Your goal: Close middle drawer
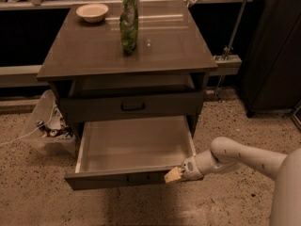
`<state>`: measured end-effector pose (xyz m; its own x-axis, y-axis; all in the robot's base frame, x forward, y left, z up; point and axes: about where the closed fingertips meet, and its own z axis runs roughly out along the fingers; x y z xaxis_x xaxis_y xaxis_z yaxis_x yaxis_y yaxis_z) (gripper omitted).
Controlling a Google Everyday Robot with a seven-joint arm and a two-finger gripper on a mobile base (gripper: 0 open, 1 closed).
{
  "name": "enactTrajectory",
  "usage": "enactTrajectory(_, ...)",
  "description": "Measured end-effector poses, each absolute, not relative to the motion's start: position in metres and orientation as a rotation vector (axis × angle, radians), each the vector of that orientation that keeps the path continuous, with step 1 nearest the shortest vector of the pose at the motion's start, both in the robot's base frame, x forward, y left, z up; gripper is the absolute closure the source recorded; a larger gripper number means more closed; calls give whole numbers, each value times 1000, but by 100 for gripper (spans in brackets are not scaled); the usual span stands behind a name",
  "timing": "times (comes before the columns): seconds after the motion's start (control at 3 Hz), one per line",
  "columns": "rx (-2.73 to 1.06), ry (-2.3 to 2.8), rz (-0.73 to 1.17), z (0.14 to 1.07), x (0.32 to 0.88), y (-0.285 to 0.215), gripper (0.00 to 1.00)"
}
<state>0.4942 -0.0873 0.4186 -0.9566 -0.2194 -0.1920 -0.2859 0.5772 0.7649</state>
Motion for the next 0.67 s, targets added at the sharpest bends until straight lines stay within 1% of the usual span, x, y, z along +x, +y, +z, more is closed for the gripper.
enactTrajectory(0.33,-456,2711,1322,421,504,-88,100)
enactTrajectory(0.67,-453,2701,1295,420,529,-91,100)
